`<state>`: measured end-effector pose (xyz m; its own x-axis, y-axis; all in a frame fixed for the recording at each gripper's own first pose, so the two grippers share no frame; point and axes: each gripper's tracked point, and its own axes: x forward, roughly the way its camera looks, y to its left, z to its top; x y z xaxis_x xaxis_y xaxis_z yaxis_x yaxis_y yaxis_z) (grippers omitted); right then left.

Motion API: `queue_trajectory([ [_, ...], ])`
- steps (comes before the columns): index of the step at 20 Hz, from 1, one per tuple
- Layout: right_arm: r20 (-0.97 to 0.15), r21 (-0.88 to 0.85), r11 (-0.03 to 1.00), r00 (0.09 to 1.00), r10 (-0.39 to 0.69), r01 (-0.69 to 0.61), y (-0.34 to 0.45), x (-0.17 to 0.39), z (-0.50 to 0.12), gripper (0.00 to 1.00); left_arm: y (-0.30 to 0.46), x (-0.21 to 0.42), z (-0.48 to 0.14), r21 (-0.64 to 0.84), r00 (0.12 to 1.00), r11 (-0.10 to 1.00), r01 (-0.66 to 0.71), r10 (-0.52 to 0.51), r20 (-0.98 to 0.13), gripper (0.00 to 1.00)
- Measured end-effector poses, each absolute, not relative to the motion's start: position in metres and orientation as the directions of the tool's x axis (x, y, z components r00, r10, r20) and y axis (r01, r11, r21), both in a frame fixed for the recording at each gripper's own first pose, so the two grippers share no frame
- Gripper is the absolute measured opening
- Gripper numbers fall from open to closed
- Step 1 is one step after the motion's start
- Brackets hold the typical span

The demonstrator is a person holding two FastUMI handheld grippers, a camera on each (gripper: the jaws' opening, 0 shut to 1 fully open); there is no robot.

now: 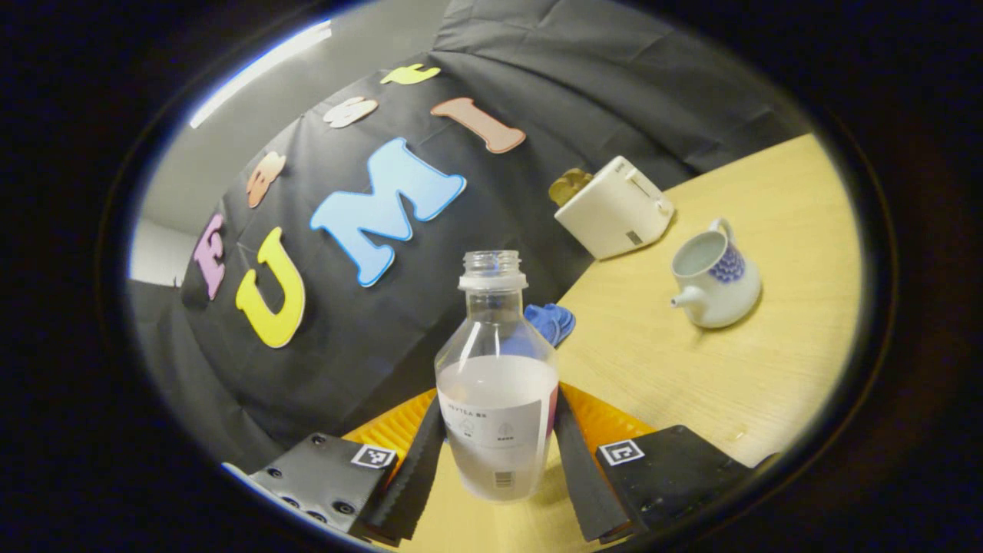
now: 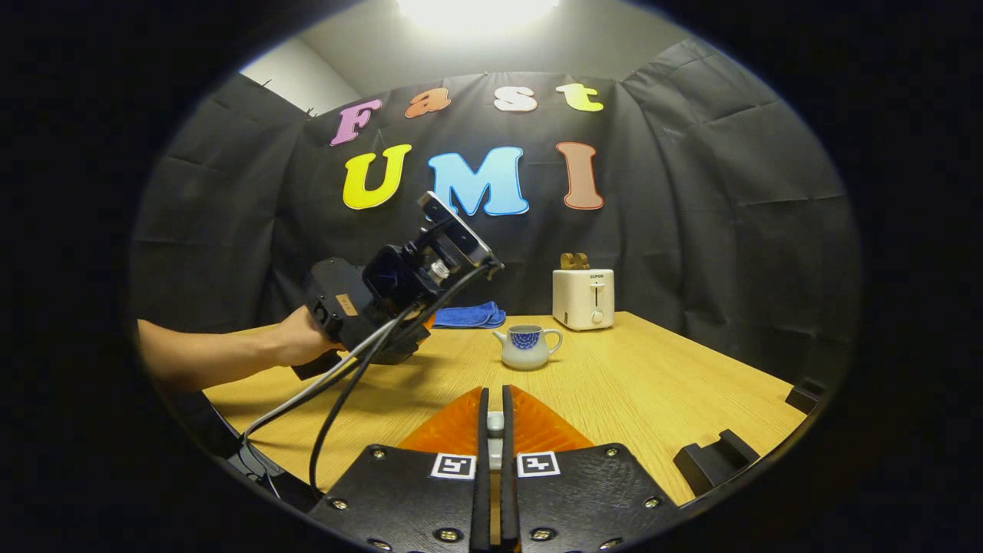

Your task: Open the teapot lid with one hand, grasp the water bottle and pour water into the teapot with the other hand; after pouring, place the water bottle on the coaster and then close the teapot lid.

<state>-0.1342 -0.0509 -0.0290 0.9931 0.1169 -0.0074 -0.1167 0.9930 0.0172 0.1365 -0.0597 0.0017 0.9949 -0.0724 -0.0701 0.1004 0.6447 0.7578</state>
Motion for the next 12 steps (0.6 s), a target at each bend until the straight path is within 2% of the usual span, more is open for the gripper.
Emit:
queue_trajectory([
  [5, 0.003, 0.023, 0.992, 0.993, 0.121, -0.121, -0.052, -0.136, -0.026, 0.05, -0.083, 0.139, 0.004, 0.865, 0.994, 0.491, 0.097, -0.095, -0.058, 0.86],
  [12, -0.012, 0.038, 0.991, 0.992, 0.128, -0.127, -0.055, -0.136, -0.031, 0.05, -0.114, 0.146, -0.011, 0.94, 0.985, 0.308, 0.146, -0.138, -0.108, 0.86],
])
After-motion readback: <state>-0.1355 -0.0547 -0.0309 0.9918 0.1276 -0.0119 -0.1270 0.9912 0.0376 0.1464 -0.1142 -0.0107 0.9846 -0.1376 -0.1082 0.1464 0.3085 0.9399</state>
